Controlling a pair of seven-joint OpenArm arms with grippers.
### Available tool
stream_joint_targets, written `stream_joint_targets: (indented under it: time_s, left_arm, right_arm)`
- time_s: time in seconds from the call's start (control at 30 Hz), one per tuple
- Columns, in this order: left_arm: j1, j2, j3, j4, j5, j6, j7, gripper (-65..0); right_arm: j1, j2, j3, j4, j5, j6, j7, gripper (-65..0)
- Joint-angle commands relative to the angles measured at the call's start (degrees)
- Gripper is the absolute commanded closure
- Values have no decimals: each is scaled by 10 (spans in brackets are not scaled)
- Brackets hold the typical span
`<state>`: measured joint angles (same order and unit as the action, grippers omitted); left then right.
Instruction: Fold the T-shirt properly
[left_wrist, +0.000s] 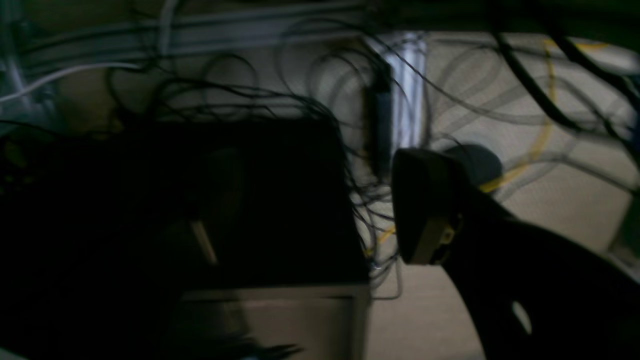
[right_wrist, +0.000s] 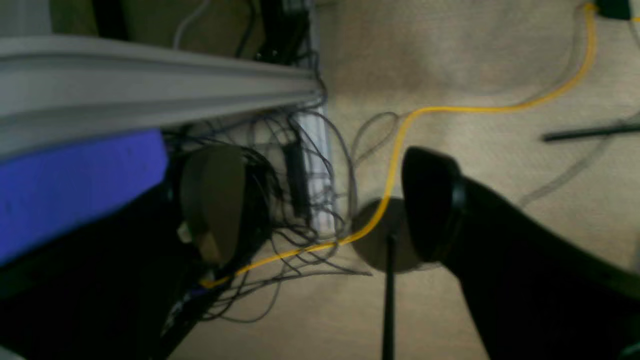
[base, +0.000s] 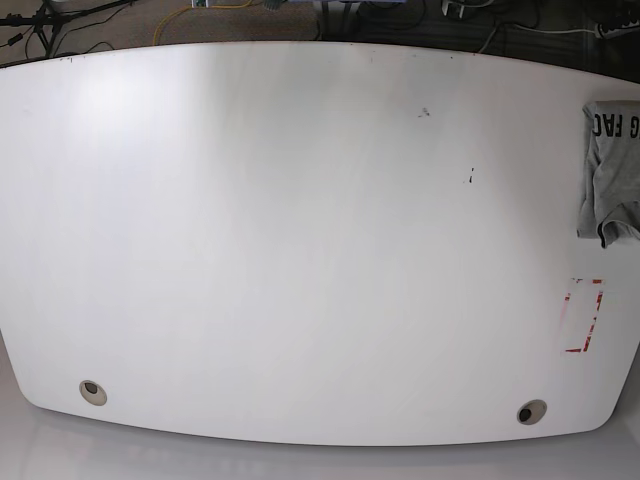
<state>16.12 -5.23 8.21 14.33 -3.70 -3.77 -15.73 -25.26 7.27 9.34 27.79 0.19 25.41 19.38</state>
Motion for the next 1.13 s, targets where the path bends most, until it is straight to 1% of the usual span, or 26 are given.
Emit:
stream_joint_targets:
  time_s: [0.0, 0.13, 0.23, 0.33, 0.47, 0.63, 0.8, 0.93, 1.1]
  left_arm:
    - [-20, -1, 0, -45, 2, -3, -7, -428]
    - [-61, -1, 0, -96, 2, -3, -1, -429]
    - [-82, -1, 0, -115, 2, -3, 31, -429]
    - [-91, -2, 0, -109, 2, -4, 65, -431]
    - [-93, -3, 0, -88, 3, -4, 119, -432]
    - [-93, -2, 0, -65, 3, -4, 160, -432]
    - [-93, -2, 0, -64, 1, -2, 163, -432]
    - [-93, -2, -2, -65, 0, -1, 163, -432]
    - [-93, 0, -3, -63, -1, -1, 161, -432]
  right_arm:
    - [5, 5, 1, -17, -10, 0, 7, -472]
    - [24, 4, 1, -39, -28, -29, 6, -472]
    - [38, 3, 1, -62, -43, -44, 6, -472]
    - [50, 2, 1, -84, -55, -50, 6, -474]
    - [68, 1, 1, -116, -67, -68, 1, -474]
    - [77, 0, 1, -127, -68, -82, -8, -474]
    - [78, -12, 1, -125, -68, -82, -30, -474]
    - [87, -13, 1, -125, -68, -82, -51, -474]
    - [89, -15, 1, -126, -68, -82, -54, -474]
